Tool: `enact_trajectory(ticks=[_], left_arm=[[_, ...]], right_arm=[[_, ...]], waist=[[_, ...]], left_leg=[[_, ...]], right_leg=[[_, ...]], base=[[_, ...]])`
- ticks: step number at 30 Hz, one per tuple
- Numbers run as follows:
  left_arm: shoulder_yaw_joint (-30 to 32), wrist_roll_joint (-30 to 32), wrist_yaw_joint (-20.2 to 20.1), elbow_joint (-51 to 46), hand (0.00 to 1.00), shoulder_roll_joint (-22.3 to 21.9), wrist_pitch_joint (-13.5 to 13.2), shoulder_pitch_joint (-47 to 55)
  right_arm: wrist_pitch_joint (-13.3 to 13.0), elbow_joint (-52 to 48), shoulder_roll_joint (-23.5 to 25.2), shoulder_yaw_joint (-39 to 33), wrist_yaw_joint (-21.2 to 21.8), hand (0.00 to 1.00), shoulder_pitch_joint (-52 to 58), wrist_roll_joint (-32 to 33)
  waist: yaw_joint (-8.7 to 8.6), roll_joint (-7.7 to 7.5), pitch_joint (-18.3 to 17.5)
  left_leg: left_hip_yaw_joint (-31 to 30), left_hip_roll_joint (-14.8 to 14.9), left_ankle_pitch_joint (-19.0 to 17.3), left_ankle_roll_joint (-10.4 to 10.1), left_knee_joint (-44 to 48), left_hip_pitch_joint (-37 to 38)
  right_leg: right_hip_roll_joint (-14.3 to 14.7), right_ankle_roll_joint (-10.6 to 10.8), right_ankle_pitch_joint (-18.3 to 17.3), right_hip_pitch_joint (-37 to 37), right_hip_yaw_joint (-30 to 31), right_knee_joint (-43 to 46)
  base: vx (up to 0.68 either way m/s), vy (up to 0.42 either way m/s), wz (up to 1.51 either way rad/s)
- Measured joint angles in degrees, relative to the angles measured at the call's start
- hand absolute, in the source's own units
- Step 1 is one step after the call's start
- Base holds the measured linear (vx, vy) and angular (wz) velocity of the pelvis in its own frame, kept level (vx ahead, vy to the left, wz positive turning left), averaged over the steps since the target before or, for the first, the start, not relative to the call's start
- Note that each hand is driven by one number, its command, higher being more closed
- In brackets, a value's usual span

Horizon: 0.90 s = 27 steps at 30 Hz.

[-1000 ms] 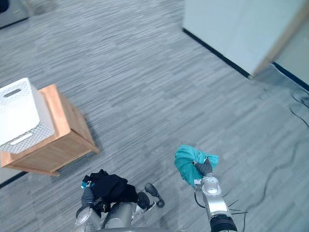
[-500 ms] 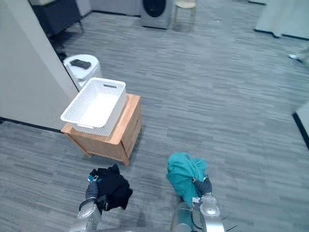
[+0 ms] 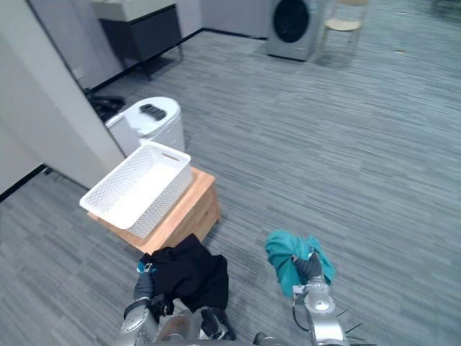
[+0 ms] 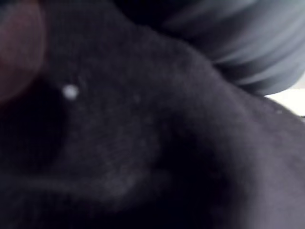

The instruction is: Tidy the bed and pick cloth on bed and put in laundry

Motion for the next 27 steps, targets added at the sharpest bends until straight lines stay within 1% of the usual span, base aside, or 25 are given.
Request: enact_trajectory(ticks=[1,2,3,4,5,6,7,8,9,10,11,12,13,14,15,16,17,18,19,20,21,22,24,26,27], left_arm=[[0.20,0.04,0.00,0.01,1.00,0.10,0.05,0.13],[0.34,0.05,0.01,0.22,1.00,0.55,0.19,0.12],[0.69,0.07,0.06,0.28,1.00,0.79,0.26,0.28],[0.72,0.07,0.15,0.26,1.00,1.57,0.30,0.80],[0.56,0.08,0.17,0.30,1.00,2.27,0.50,1.13],[0.32,0.10,0.24,0.45,1.00,3.12,1.09,1.21],[-0.02,0.75,0.30,0.37,1.00,3.78,1.12,1.21],[-0.03,1.26,0.29,0.30,1.00,3.86,1.02,1.16],[0.16,1.80,0.41,0.29,1.00,4.42,0.89,0.69],[0.13,2.26,0.41,0.35,1.00,5.31,0.73,0.20],[0.07,2.32,0.38,0.75,1.00,6.16,0.68,-0.50],[-0.04,2.33,0.34,1.51,1.00,6.65,0.58,-1.24],[-0.29,2.41,0.28,3.13,1.00,7.30,0.38,-2.31],[-0.38,2.49,0.27,3.91,1.00,7.67,0.34,-2.53],[-0.55,2.69,0.24,4.39,1.00,8.25,0.32,-2.45],[-0.58,3.47,0.25,4.54,1.00,9.64,0.29,-2.22],[-0.20,3.55,0.23,5.68,1.00,10.61,0.21,-2.33],[-0.05,3.53,0.27,6.64,1.00,10.02,0.40,-2.26],[-0.10,3.56,0.11,6.58,1.00,9.05,0.26,-1.70],[0.04,3.54,0.10,6.48,1.00,8.13,0.21,-1.36],[0.04,3.54,0.03,6.45,1.00,7.80,0.20,-1.35],[0.04,3.55,0.00,6.43,1.00,7.67,0.20,-1.37],[0.07,3.50,-0.11,6.38,1.00,7.60,0.18,-1.36],[0.01,3.42,-0.23,6.32,1.00,7.56,0.18,-1.35],[0.00,3.33,-0.29,5.57,1.00,7.50,0.18,-1.17]], right_arm=[[-0.01,-0.78,-0.23,-0.47,-0.61,1.00,-0.11,-0.07],[0.03,-0.67,-0.03,-0.52,-0.92,1.00,-0.51,-0.46],[0.04,-0.86,0.18,-0.13,-0.90,1.00,-1.11,-1.51],[0.02,-1.77,0.82,0.19,-0.91,1.00,-2.16,-2.31],[0.01,-2.63,1.33,0.16,-0.87,1.00,-2.44,-2.78],[-0.04,-3.59,1.85,0.29,-0.74,1.00,-2.63,-3.67],[-0.04,-4.83,2.03,0.34,-0.75,1.00,-2.88,-4.33],[-0.15,-5.48,2.02,0.40,-0.78,1.00,-3.13,-4.37],[-0.43,-7.22,2.01,0.40,-0.84,1.00,-3.45,-4.36],[-1.15,-8.63,1.99,0.37,-0.85,1.00,-3.87,-4.36],[-1.96,-10.45,1.85,0.12,-0.86,1.00,-4.16,-4.33],[-2.40,-12.01,1.59,-0.23,-0.88,1.00,-4.02,-4.30],[-2.75,-13.83,1.35,-1.08,-0.96,1.00,-4.00,-4.15],[-2.98,-14.45,1.19,-1.41,-1.02,1.00,-3.97,-4.09],[-3.07,-15.16,1.05,-1.54,-1.05,1.00,-3.77,-4.04],[-3.37,-16.25,1.13,-1.49,-1.20,1.00,-3.57,-3.76],[-4.14,-16.49,0.67,-1.29,-1.29,1.00,-3.72,-3.37],[-4.15,-16.52,0.07,-1.33,-1.37,1.00,-3.72,-3.17],[-4.41,-17.40,-1.16,-1.28,-1.91,1.00,-3.95,-3.04],[-4.44,-17.43,-2.08,-0.76,-1.96,1.00,-5.30,-2.61],[-4.44,-17.43,-2.32,-0.24,-1.95,1.00,-6.04,-2.33],[-4.44,-17.40,-2.59,0.34,-1.95,1.00,-6.58,-2.15],[-4.51,-16.16,-3.12,3.17,-1.73,1.00,-8.97,-2.17],[-4.56,-13.23,-3.71,5.01,-1.61,1.00,-11.38,-2.22],[-4.54,-9.83,-4.23,6.41,-0.97,1.00,-14.00,-2.36]], waist=[[-0.01,0.18,-0.71],[0.11,-0.72,-0.77],[0.32,-1.66,-1.26],[-0.10,-2.73,-1.36],[-1.05,-3.38,-1.36],[-1.78,-3.67,-1.25],[-1.79,-3.49,-1.21],[-1.73,-3.43,-1.25],[-1.79,-3.30,-1.27],[-2.17,-3.28,-1.26],[-2.74,-3.35,-1.33],[-2.99,-3.60,-1.53],[-3.06,-4.08,-1.80],[-3.21,-4.60,-2.12],[-3.34,-5.44,-2.55],[-3.34,-7.84,-2.87],[-3.16,-9.65,-3.26],[-2.78,-8.53,-3.89],[-2.74,-7.36,-4.40],[-1.75,-5.37,-4.72],[-1.19,-5.03,-4.61],[-1.26,-4.82,-4.52],[-1.33,-4.85,-4.33],[-1.31,-4.79,-4.27],[-1.19,-4.35,-3.61]], left_leg=[[-0.19,-1.57,-1.25,2.92,-3.57,1.84],[-2.18,-3.31,-1.18,4.78,-5.46,2.64],[-4.21,-5.21,-0.26,4.01,-8.37,4.22],[-7.24,-7.08,0.72,4.79,-10.45,5.85],[-9.39,-7.90,0.81,4.88,-10.66,6.78],[-12.76,-8.73,0.83,4.86,-10.55,8.48],[-16.71,-8.97,0.85,4.80,-10.48,10.39],[-18.78,-9.03,0.95,4.61,-10.46,10.97],[-22.48,-9.02,1.10,4.11,-10.52,11.43],[-26.07,-8.99,1.35,3.51,-10.81,11.40],[-30.20,-9.01,1.56,2.50,-11.26,11.13],[-33.49,-9.16,1.84,1.50,-11.32,10.47],[-37.70,-9.44,2.25,0.25,-11.52,9.73],[-40.03,-9.74,2.46,-0.56,-11.55,9.43],[-42.05,-10.29,2.35,-1.26,-11.40,9.11],[-43.98,-11.78,1.86,-2.38,-10.97,8.65],[-45.99,-12.73,0.80,-3.78,-10.12,8.57],[-46.15,-11.36,0.15,-5.03,-9.32,7.83],[-45.96,-8.84,-0.27,-5.79,-7.65,6.15],[-46.42,-7.02,-0.05,-6.30,-7.09,5.59],[-46.98,-6.25,0.34,-7.11,-7.37,4.98],[-47.27,-5.67,0.54,-7.38,-7.75,5.01],[-49.00,-4.55,1.52,-8.81,-9.37,4.93],[-49.75,-4.48,1.72,-9.11,-9.25,4.46],[-50.85,-4.62,1.66,-9.23,-8.90,4.04]], right_leg=[[-0.26,1.19,-3.72,-0.28,-2.73,4.80],[-1.58,2.24,-5.87,-1.10,-3.96,9.79],[-4.29,4.41,-7.43,-4.79,-4.83,20.71],[-8.23,7.31,-5.77,-10.96,-4.16,37.73],[-10.55,7.48,-5.70,-13.73,-3.20,45.15],[-12.51,7.67,-6.00,-15.74,-1.44,51.73],[-14.59,6.79,-6.97,-16.71,-0.61,53.41],[-15.44,6.09,-7.60,-17.09,-0.46,51.98],[-15.35,4.84,-8.64,-17.37,0.82,46.76],[-13.88,4.08,-9.14,-17.66,5.14,39.44],[-11.22,4.47,-8.98,-17.60,12.72,28.96],[-9.63,5.44,-8.37,-17.38,19.11,21.02],[-8.22,7.40,-6.60,-17.12,26.76,12.49],[-8.05,7.83,-4.86,-17.13,29.35,9.08],[-8.31,8.00,-2.77,-17.11,30.73,6.90],[-9.56,7.36,2.08,-17.18,30.91,6.23],[-11.03,9.36,4.86,-17.15,30.47,7.07],[-10.11,7.81,4.96,-16.79,28.75,7.14],[-8.84,7.08,5.59,-15.92,26.35,4.62],[-7.38,6.05,7.25,-14.96,25.10,2.45],[-6.76,5.47,7.70,-14.51,24.19,1.53],[-6.31,5.32,7.85,-14.17,23.45,1.11],[-5.41,5.18,7.95,-13.72,21.04,0.76],[-5.37,4.83,8.20,-13.47,20.39,0.15],[-5.49,4.55,8.42,-13.04,19.66,-0.23]], base=[[0.36,0.060,1.30],[0.31,0.067,1.17],[0.32,0.060,1.15],[0.34,0.050,1.25],[0.39,0.022,1.62],[0.42,-0.021,1.90],[0.42,-0.050,1.82],[0.46,-0.151,1.70],[0.34,-0.174,1.54],[0.36,-0.250,1.95],[0.23,-0.249,1.92],[0.24,-0.322,2.10],[0.17,-0.294,1.77],[0.17,-0.344,1.61],[0.13,-0.301,1.35],[0.14,-0.409,1.38],[0.10,-0.329,1.13],[0.12,-0.369,0.96],[0.14,-0.315,0.54],[0.11,-0.282,0.46],[0.07,-0.200,0.23],[0.03,-0.141,0.31],[0.04,-0.155,0.41],[0.00,-0.047,0.28],[-0.04,0.003,0.34]])
